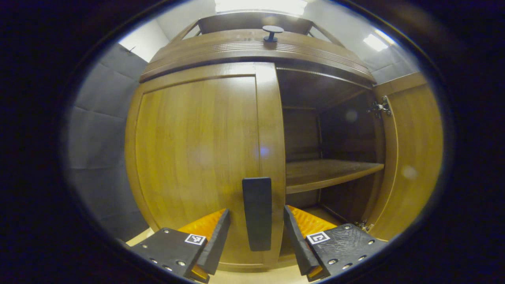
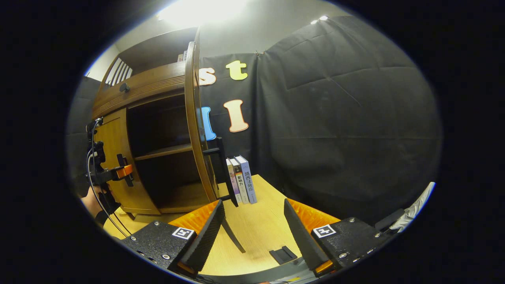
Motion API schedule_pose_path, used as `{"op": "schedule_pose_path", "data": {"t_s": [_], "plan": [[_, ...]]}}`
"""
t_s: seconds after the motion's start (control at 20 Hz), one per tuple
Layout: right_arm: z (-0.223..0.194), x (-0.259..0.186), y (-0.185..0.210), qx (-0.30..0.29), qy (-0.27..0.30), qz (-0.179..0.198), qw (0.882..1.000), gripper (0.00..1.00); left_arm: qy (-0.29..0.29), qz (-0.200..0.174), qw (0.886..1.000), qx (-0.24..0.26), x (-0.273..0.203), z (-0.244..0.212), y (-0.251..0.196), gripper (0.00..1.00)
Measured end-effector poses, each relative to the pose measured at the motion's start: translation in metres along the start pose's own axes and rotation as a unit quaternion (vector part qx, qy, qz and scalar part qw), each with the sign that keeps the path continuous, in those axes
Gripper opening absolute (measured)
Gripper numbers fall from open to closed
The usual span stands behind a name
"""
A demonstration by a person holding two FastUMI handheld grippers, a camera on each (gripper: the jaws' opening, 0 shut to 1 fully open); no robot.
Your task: Open the right door of the double-door shoe cabinet with the right hand, and open the left door with the left hand.
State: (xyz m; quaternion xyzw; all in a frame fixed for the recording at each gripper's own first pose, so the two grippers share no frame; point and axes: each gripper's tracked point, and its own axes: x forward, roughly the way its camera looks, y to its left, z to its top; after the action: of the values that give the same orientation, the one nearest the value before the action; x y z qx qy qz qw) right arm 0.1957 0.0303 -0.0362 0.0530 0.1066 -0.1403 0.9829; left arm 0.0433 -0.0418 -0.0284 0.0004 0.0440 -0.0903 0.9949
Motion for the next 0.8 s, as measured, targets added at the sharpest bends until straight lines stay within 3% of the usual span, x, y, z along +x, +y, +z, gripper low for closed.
{"op": "schedule_pose_path", "data": {"t_s": [0.2,0.25,0.3,0.35,0.4,0.45,0.5,0.55,0.65,0.8], "plan": [[-0.006,0.0,0.005,-0.009,0.008,0.005,1.0,0.93,0.031,-0.006,0.999,-0.04,0.009,-0.012,-0.006,0.22],[-0.005,-0.001,0.009,-0.011,0.008,0.009,1.0,0.94,0.033,-0.005,0.999,-0.034,0.014,-0.016,-0.006,0.33],[-0.005,0.0,0.013,-0.011,0.007,0.014,1.0,0.93,0.036,-0.003,0.999,-0.027,0.016,-0.019,-0.006,0.27],[-0.003,-0.001,0.017,-0.013,0.006,0.018,1.0,0.94,0.037,-0.003,0.999,-0.027,0.013,-0.018,-0.005,0.29],[-0.003,-0.003,0.02,-0.015,0.004,0.021,1.0,0.94,0.038,-0.005,0.999,-0.033,0.012,-0.018,-0.005,0.16],[-0.001,-0.004,0.023,-0.019,0.001,0.023,1.0,0.94,0.037,-0.01,0.999,-0.038,0.01,-0.016,-0.005,0.29],[-0.001,-0.005,0.026,-0.022,-0.002,0.025,0.999,0.93,0.037,-0.015,0.998,-0.042,0.009,-0.015,-0.006,0.23],[-0.001,-0.005,0.029,-0.024,-0.002,0.028,0.999,0.94,0.036,-0.018,0.998,-0.041,0.009,-0.015,-0.006,0.29],[-0.003,-0.006,0.036,-0.024,0.001,0.035,0.999,0.94,0.035,-0.022,0.998,-0.037,0.01,-0.016,-0.006,0.17],[-0.006,-0.008,0.046,-0.019,0.002,0.046,0.999,0.93,0.036,-0.029,0.998,-0.042,0.01,-0.016,-0.008,0.16]]}}
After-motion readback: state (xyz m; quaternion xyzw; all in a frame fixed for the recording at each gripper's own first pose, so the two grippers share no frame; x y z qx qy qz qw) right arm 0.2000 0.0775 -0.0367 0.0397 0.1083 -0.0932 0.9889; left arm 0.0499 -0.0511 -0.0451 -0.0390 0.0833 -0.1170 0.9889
